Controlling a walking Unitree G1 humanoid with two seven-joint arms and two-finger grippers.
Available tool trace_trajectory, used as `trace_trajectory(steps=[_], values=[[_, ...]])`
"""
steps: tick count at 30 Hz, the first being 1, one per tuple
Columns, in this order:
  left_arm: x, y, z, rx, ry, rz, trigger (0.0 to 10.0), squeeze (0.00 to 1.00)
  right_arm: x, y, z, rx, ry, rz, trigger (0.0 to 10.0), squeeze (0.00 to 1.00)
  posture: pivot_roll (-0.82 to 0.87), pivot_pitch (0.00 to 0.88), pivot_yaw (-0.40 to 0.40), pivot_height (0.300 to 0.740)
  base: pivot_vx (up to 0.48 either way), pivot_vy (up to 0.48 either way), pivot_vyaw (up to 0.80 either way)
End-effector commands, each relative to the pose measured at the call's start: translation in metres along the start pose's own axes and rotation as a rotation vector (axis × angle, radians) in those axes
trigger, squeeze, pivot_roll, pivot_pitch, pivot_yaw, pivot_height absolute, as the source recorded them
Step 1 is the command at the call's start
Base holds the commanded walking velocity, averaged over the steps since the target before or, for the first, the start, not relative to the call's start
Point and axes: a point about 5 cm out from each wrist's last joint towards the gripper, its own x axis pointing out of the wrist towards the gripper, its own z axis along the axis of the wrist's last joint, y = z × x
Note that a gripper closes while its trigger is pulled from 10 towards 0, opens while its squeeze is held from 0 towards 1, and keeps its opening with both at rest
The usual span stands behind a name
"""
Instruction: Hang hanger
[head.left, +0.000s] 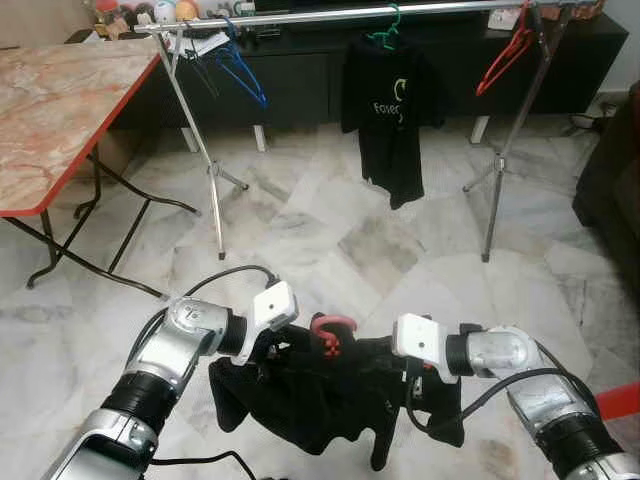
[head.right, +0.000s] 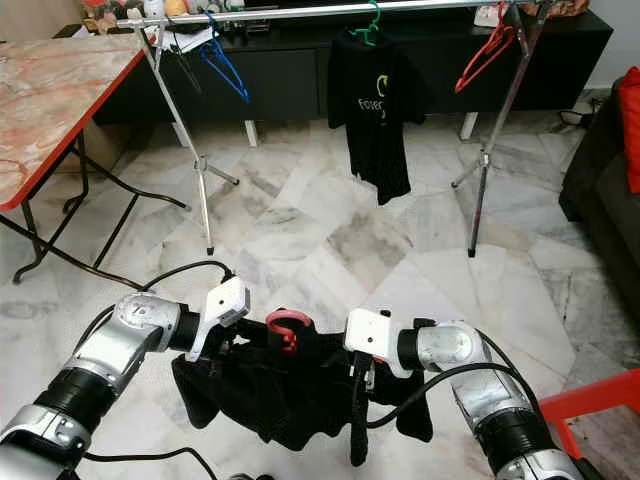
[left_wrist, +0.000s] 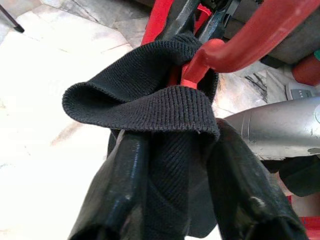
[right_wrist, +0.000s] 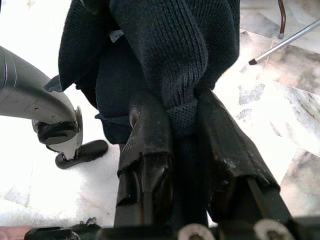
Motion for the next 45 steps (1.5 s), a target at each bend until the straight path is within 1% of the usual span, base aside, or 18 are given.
trace_trajectory(steps=[1,13,14,15,16,17,18,19,31,32,33,34,40,43,45], values=[[0.006,-0.01,-0.013,-0.024,0.054,-0.07,0.0,0.0,-0.006,-0.015,0.016,-0.02,-0.074,-0.091,0.0,0.0,-0.08,0.11,0.097,0.74,0.0,0.0,0.0],[0.006,-0.011,-0.013,-0.03,0.048,-0.066,0.0,0.0,-0.004,-0.015,0.016,-0.018,-0.074,-0.103,0.1,0.0,-0.08,0.113,0.097,0.74,0.0,0.0,0.0],[0.006,-0.011,-0.013,-0.03,0.048,-0.066,0.0,0.0,-0.004,-0.015,0.016,-0.018,-0.074,-0.104,0.7,0.0,-0.08,0.113,0.097,0.74,0.0,0.0,0.0],[0.006,-0.011,-0.013,-0.031,0.046,-0.067,0.0,0.0,-0.004,-0.016,0.016,-0.017,-0.072,-0.108,3.0,0.0,-0.08,0.113,0.097,0.74,0.0,0.0,0.0],[0.006,-0.011,-0.013,-0.032,0.045,-0.067,0.0,0.0,-0.004,-0.016,0.016,-0.017,-0.072,-0.109,4.0,0.0,-0.08,0.113,0.097,0.74,0.0,0.0,0.0],[0.006,-0.011,-0.013,-0.032,0.045,-0.067,0.0,0.0,-0.004,-0.016,0.016,-0.017,-0.072,-0.109,4.0,0.0,-0.08,0.113,0.097,0.74,0.0,0.0,0.0],[0.006,-0.011,-0.013,-0.031,0.044,-0.069,0.0,0.0,-0.004,-0.016,0.016,-0.019,-0.073,-0.112,4.9,0.0,-0.08,0.113,0.097,0.74,0.0,0.0,0.0],[0.007,-0.011,-0.013,-0.034,0.041,-0.069,0.0,0.0,-0.003,-0.016,0.016,-0.021,-0.072,-0.113,10.0,0.0,-0.08,0.113,0.097,0.74,0.0,0.0,0.0],[0.007,-0.012,-0.012,-0.039,0.035,-0.08,0.0,0.0,-0.003,-0.017,0.014,-0.019,-0.058,-0.123,10.0,0.0,-0.07,0.113,0.097,0.74,0.0,0.0,0.0],[0.007,-0.012,-0.012,-0.038,0.034,-0.08,0.0,0.0,-0.003,-0.017,0.014,-0.008,-0.061,-0.118,10.0,0.17,-0.07,0.113,0.097,0.74,0.0,0.0,0.0],[0.007,-0.012,-0.012,-0.038,0.034,-0.08,0.0,0.0,-0.003,-0.017,0.014,-0.008,-0.061,-0.118,10.0,0.17,-0.07,0.113,0.097,0.74,0.0,0.0,0.0],[0.007,-0.013,-0.012,-0.038,0.033,-0.08,0.0,0.0,-0.003,-0.017,0.013,0.0,-0.062,-0.112,10.0,1.0,-0.07,0.113,0.097,0.74,0.0,0.0,0.0],[0.006,-0.013,-0.012,-0.034,0.036,-0.08,0.0,0.0,-0.004,-0.016,0.011,0.004,-0.046,-0.086,10.0,1.0,-0.07,0.11,0.095,0.74,0.0,0.0,0.0],[0.006,-0.012,-0.015,-0.025,0.06,-0.071,0.0,0.0,-0.006,-0.017,0.007,-0.014,-0.004,-0.082,10.0,1.0,-0.08,0.106,0.094,0.74,0.0,0.0,0.0],[0.006,-0.012,-0.015,-0.025,0.06,-0.07,0.0,0.0,-0.006,-0.017,0.006,-0.016,0.004,-0.079,10.0,1.0,-0.08,0.106,0.093,0.74,0.0,0.0,0.0]])
